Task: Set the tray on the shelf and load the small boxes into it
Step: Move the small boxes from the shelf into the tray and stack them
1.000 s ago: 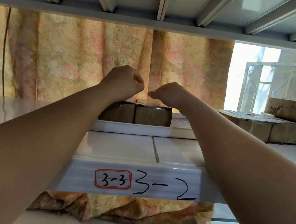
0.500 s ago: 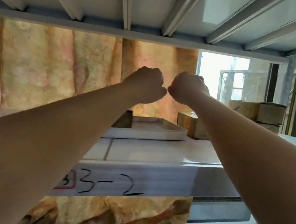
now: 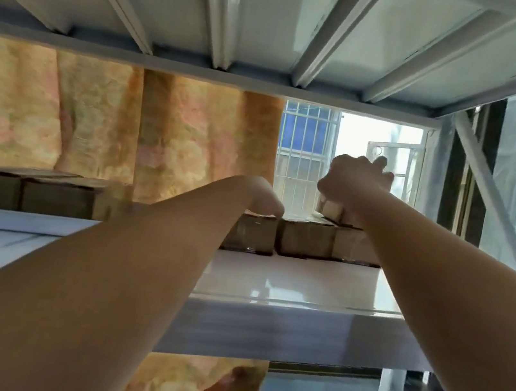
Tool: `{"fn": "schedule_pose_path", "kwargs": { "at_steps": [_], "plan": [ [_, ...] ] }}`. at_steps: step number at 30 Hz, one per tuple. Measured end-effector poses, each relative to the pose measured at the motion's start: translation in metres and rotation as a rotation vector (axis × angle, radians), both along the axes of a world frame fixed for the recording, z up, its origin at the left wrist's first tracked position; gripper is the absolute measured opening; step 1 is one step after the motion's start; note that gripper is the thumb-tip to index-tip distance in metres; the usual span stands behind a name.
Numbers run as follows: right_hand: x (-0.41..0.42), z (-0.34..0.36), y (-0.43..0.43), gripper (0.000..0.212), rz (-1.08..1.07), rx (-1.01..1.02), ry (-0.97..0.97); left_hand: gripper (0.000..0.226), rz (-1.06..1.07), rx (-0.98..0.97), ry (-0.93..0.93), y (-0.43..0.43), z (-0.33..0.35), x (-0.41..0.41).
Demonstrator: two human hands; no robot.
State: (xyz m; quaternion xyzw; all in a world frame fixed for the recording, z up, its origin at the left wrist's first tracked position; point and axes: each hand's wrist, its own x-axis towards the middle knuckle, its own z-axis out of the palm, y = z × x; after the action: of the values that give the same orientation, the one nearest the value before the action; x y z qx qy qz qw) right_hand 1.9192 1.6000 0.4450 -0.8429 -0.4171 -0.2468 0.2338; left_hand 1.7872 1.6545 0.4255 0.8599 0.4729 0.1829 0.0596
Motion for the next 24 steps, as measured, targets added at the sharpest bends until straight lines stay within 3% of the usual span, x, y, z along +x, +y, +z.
{"fn": "schedule_pose_path", "kwargs": {
  "at_steps": [2,5,9,15,21,24],
  "plan": [
    [0.014,-0.002,-0.001,0.051,-0.003,0.005,0.064,0.048,-0.010,-0.071,-0.009,0.002,-0.004,0.004],
    [0.029,-0.005,0.000,0.066,-0.059,-0.044,0.094,0.038,-0.035,-0.185,-0.109,0.003,-0.004,0.006],
    [0.040,0.005,0.004,0.091,-0.029,-0.182,0.225,0.054,-0.045,-0.294,-0.109,0.012,-0.004,0.004],
    [0.038,0.016,0.003,0.049,0.145,-0.306,0.291,0.056,-0.025,-0.131,-0.212,0.037,-0.010,0.004],
    [0.036,0.009,0.015,0.043,0.093,-0.048,0.285,0.056,-0.030,0.012,-0.510,0.035,-0.008,-0.004],
    [0.031,0.009,0.022,0.052,0.037,0.065,0.197,0.064,-0.073,0.090,-0.653,0.033,-0.008,-0.007]
  ]
}}
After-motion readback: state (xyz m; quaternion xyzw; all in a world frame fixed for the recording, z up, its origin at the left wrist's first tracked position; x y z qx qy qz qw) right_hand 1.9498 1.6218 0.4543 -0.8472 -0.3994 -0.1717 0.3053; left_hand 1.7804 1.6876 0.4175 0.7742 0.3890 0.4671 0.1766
